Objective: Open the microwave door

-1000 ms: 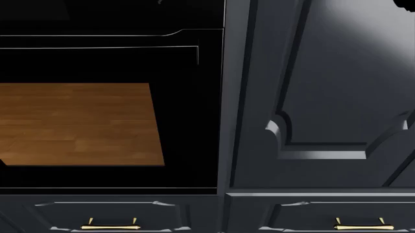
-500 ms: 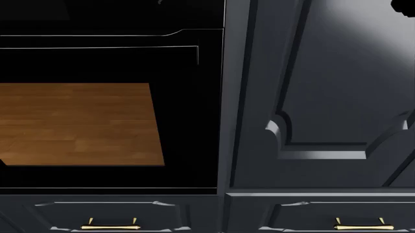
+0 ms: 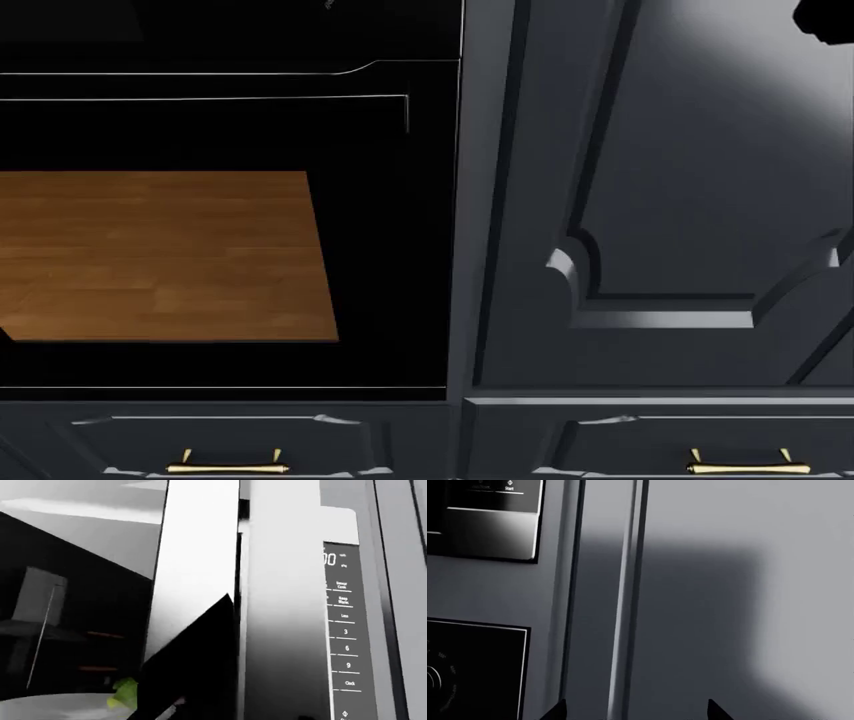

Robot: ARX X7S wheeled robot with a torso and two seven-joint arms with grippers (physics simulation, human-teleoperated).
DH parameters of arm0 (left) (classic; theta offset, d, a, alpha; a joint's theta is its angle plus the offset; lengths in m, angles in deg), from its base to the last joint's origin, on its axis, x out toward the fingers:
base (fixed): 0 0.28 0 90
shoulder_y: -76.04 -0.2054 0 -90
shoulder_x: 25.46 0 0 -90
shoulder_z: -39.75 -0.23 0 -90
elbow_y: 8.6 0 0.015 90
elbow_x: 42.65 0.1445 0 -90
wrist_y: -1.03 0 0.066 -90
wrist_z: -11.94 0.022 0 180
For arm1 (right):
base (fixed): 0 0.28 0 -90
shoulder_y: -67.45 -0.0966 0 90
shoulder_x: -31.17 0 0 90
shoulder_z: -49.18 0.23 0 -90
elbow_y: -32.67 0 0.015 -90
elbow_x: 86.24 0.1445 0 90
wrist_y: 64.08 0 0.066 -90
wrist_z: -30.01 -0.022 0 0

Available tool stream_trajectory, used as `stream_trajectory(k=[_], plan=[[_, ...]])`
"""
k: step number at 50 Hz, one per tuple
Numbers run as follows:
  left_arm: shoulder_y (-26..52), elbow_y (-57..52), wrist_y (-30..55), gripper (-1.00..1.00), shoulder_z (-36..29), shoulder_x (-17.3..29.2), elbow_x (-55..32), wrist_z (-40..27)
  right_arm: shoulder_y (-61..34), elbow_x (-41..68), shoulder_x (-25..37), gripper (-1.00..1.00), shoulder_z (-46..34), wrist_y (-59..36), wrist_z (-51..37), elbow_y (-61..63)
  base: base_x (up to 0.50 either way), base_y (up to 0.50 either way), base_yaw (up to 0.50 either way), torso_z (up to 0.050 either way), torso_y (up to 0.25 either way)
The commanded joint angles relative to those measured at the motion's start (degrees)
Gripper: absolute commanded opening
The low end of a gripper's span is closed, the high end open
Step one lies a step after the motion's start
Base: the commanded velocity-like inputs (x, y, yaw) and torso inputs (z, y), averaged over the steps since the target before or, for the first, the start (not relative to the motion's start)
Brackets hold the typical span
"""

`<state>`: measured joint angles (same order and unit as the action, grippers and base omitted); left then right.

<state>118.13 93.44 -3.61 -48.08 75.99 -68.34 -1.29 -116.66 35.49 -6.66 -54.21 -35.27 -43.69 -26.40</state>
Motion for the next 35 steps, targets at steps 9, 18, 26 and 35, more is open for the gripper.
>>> stream_trajectory(k=[9,18,26,35], plan=[[2.91,-22.11,-4.68,1.0,-0.02,5.63,-12.59,-13.9,-2.46,2.61,0.87,1.0,-1.58,0.84,-2.03,0.26,0.0,0.0,0.0,0.0,0.0],[2.91,-22.51,-5.6,1.0,-0.06,6.43,-11.75,-14.26,-4.18,4.79,1.73,1.0,-2.31,1.53,-3.25,0.56,0.0,0.0,0.0,0.0,0.0],[2.91,-23.39,-5.85,1.0,-0.68,2.76,-1.89,-6.55,-4.31,5.33,1.8,1.0,-2.46,2.37,-3.57,1.15,0.0,0.0,0.0,0.0,0.0],[2.91,-19.25,-10.55,1.0,-1.22,-7.1,10.15,2.29,-2.36,6.71,4.0,1.0,-0.18,4.43,-3.54,3.12,0.0,0.0,0.0,0.0,0.0]])
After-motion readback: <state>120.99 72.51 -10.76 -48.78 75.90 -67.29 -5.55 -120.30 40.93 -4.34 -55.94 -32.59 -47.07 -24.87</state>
